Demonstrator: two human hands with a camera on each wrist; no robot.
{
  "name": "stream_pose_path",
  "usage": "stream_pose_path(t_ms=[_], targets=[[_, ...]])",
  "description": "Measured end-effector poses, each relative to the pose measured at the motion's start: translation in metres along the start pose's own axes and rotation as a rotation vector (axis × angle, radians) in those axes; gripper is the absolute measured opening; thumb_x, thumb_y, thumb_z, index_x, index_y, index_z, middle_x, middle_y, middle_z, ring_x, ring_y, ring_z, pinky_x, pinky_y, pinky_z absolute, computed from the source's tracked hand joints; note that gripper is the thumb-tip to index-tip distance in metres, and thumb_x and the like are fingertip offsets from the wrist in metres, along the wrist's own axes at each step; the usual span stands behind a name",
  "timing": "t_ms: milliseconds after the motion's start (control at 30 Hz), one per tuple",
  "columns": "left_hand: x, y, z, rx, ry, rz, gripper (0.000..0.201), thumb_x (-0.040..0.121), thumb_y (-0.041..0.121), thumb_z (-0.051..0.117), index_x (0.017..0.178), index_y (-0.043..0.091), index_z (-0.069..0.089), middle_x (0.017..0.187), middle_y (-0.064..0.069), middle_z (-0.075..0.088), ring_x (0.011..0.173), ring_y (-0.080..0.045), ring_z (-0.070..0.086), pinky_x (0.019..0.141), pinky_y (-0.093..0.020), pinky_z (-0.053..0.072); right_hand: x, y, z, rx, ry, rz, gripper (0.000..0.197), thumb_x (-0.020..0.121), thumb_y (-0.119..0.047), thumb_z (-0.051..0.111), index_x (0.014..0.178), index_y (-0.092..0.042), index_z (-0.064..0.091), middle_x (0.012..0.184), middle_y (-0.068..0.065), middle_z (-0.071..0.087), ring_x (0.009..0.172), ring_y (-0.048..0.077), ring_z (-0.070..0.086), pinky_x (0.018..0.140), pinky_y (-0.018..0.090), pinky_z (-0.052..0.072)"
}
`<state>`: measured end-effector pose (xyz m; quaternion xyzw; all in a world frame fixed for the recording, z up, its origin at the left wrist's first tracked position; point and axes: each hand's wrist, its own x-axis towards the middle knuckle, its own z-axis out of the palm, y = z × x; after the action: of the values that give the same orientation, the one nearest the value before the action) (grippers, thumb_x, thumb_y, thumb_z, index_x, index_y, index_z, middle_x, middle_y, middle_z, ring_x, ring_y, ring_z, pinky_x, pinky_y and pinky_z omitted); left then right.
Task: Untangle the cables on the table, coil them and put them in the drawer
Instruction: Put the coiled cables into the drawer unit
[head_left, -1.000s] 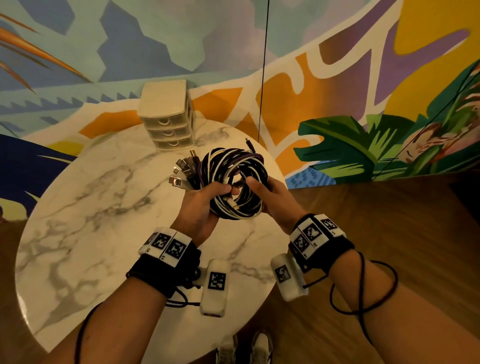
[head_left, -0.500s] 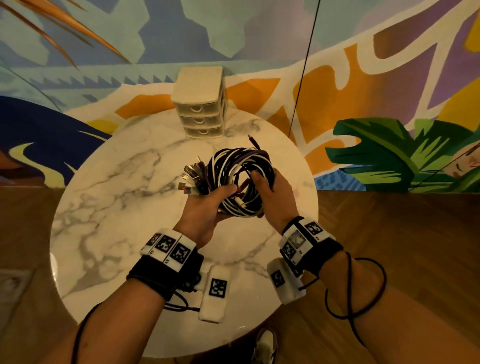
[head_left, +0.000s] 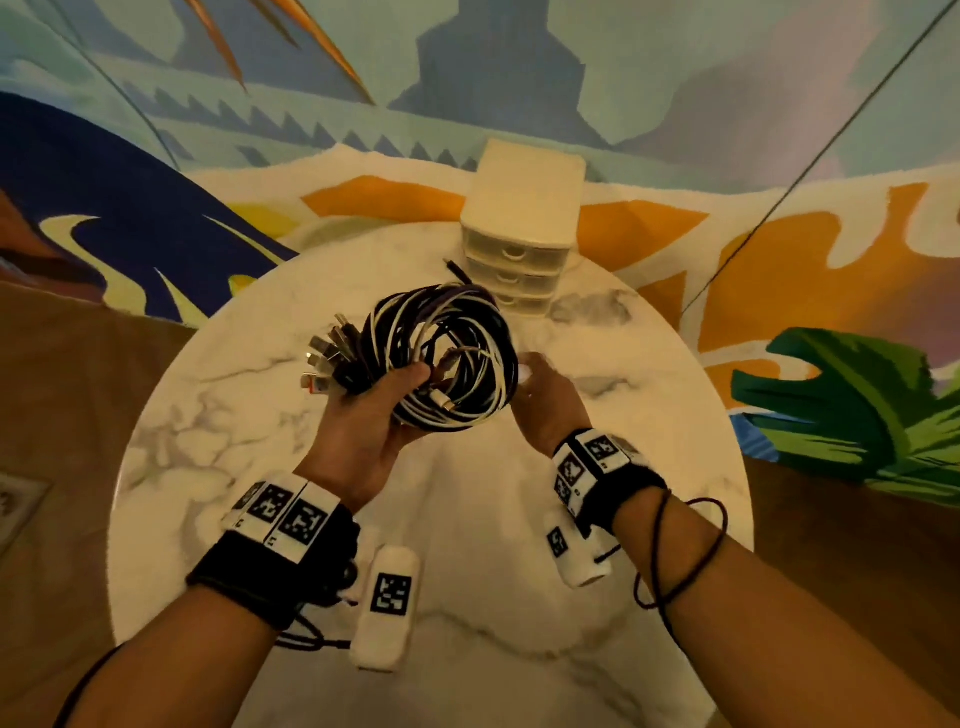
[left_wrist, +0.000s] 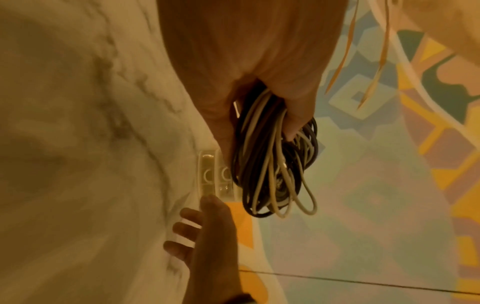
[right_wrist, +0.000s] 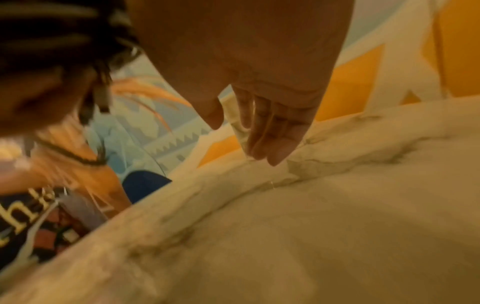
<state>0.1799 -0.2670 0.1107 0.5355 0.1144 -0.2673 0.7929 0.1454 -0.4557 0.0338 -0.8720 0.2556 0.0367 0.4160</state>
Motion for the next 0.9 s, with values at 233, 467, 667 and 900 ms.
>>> stream_pose_path(t_ms=[233, 467, 667, 900], targets=[[0.063, 0.035, -0.021, -0.026, 0.078, 0.037, 0.043, 0.084, 0.003, 0.062, 0.124, 0.019, 0.057, 0.111, -0.005, 0.070, 0.097, -0.020, 0.068, 0.068, -0.034, 0.058, 0.106, -0.004, 0.020, -0.464, -0.118, 0.052, 0.073, 0.093, -0.035, 0.047, 0.151, -0.028, 0.002, 0.133, 0.017, 0.049, 0.119, 0.034, 0.049, 0.095, 0.040, 0.042], [0.100, 0.032, -0.034, -0.023, 0.080, -0.028, 0.044, 0.085, 0.002, 0.060, 0.126, 0.017, 0.055, 0.113, -0.006, 0.069, 0.097, -0.020, 0.068, 0.064, -0.031, 0.057, 0.145, 0.005, 0.029, -0.472, -0.130, 0.118, 0.082, 0.091, -0.034, 0.051, 0.150, -0.031, -0.005, 0.128, 0.018, 0.056, 0.113, 0.035, 0.055, 0.090, 0.039, 0.045], [0.115, 0.019, -0.029, -0.002, 0.071, -0.101, 0.040, 0.085, 0.003, 0.060, 0.123, 0.013, 0.056, 0.108, -0.012, 0.069, 0.096, -0.023, 0.069, 0.063, -0.034, 0.056, 0.103, -0.002, 0.037, -0.385, -0.054, 0.064, 0.064, 0.087, -0.027, 0.051, 0.144, -0.023, 0.022, 0.112, 0.018, 0.063, 0.100, 0.037, 0.060, 0.077, 0.038, 0.047], [0.132, 0.012, -0.002, 0.173, -0.032, -0.217, 0.025, 0.083, 0.004, 0.064, 0.107, 0.011, 0.065, 0.103, -0.016, 0.070, 0.093, -0.028, 0.068, 0.065, -0.042, 0.059, 0.008, 0.009, 0.068, -0.267, -0.070, 0.027, 0.055, 0.092, -0.032, 0.048, 0.141, -0.028, 0.024, 0.123, 0.001, 0.058, 0.106, 0.020, 0.056, 0.088, 0.033, 0.049]])
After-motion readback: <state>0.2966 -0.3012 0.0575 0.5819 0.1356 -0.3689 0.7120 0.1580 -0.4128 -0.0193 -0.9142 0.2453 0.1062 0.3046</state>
